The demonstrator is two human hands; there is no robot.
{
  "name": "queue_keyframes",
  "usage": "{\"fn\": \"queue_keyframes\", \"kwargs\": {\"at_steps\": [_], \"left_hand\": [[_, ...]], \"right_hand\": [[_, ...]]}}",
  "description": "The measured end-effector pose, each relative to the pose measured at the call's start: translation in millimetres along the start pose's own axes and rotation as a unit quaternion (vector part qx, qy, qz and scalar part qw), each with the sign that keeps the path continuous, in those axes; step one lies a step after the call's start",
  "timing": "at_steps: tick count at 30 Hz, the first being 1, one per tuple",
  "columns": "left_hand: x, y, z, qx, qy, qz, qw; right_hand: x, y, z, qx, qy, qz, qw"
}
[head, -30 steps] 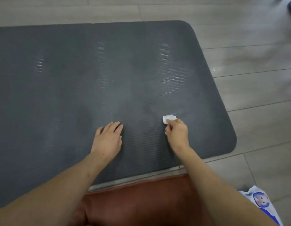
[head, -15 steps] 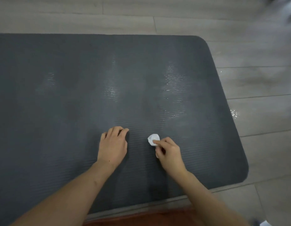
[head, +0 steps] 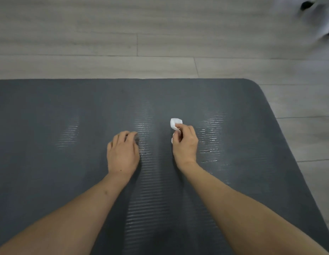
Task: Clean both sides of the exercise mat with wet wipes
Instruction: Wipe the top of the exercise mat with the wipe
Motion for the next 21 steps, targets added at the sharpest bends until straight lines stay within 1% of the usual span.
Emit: {"fn": "queue_keyframes", "kwargs": {"at_steps": [3, 6, 9, 11, 12, 14, 16, 17, 21], "left_hand": [[-7, -21, 38, 0.005, 0.028, -0.005, 1.0], [-15, -42, 94, 0.007, 0.049, -0.016, 0.999], [-26, -59, 149, -0.001, 0.066, -0.007, 0.998], [-38, -66, 164, 0.002, 0.05, 0.013, 0.999], [-46, -68, 168, 0.0, 0.035, 0.024, 0.999], [-55, -69, 169, -0.011, 0.012, 0.035, 0.999], [-55, -69, 173, -0.011, -0.01, 0.04, 0.999], [-56, -70, 176, -0.011, -0.023, 0.046, 0.999], [-58, -73, 186, -0.011, -0.05, 0.073, 0.996]], "right_hand": [[-38, -7, 27, -0.005, 0.012, 0.004, 1.0], [-76, -18, 72, 0.055, -0.002, -0.011, 0.998], [-99, -18, 104, 0.047, 0.014, -0.011, 0.999], [-110, -10, 110, 0.028, 0.013, -0.015, 0.999], [-116, -6, 114, 0.023, 0.0, -0.033, 0.999], [-123, 0, 127, -0.009, -0.055, -0.068, 0.996], [-127, -5, 145, -0.057, -0.108, -0.047, 0.991], [-128, -9, 154, -0.054, -0.109, -0.045, 0.992], [-136, -31, 184, 0.041, -0.077, -0.101, 0.991]]}}
Point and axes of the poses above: each hand's wrist, its own z-axis towards the middle knuckle, its own x-axis out of the back of the hand, y = z × x, the point moved 4 cm from there along z, towards the middle knuckle
